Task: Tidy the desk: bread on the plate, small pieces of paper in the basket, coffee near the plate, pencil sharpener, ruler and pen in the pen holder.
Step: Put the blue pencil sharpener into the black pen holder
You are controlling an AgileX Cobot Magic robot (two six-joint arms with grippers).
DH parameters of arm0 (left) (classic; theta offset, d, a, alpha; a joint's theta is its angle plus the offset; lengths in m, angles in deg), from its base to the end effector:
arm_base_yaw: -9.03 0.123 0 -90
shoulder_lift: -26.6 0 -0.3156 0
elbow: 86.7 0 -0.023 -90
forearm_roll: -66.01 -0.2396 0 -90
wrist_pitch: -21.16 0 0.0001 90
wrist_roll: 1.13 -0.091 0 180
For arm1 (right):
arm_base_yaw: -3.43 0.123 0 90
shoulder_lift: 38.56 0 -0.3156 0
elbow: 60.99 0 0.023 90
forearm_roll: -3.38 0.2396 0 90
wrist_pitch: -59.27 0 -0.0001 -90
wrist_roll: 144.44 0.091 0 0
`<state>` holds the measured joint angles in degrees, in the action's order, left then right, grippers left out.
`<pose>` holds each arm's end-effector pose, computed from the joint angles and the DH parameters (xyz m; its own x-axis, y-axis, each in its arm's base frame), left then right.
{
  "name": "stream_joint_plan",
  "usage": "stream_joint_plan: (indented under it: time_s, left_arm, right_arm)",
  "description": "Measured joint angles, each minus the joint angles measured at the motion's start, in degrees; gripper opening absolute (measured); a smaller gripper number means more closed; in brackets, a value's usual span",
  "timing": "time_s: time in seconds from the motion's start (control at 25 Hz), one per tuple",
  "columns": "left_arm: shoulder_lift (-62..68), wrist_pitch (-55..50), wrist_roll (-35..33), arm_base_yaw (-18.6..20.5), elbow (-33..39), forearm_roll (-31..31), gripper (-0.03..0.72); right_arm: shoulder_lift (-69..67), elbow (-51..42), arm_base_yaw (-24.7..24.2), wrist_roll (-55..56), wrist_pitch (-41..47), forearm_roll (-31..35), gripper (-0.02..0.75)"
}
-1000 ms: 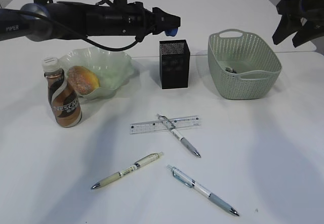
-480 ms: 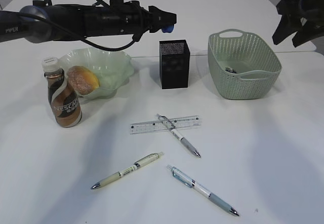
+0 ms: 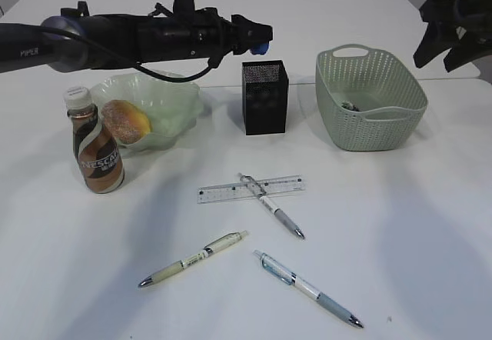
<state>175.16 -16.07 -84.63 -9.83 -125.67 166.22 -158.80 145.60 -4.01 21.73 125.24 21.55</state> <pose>0.5258 -0.2370 0.2139 -0.4519 -0.1255 -0.8832 0.7013 0.5620 -0.4386 0.4311 -0.0301 0.3222 -0.9195 0.0154 -0.3929 -0.0794 0.9714 0.2238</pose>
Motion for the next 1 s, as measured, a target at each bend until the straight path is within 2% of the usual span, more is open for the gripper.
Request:
stream_joint_plan:
  time_s: [0.28,1.0]
  left_arm:
    - [0.0,2.59,-3.08,-0.49,0.0,0.51,0.301]
    - [0.0,3.86,-3.25,-1.33,-0.05,0.72,0.301]
  right_arm:
    - [0.0,0.0,0.0,-0.1,0.02,0.0,0.428]
    - [0.0,0.0,0.0,-0.1,0.12,0.0,0.428]
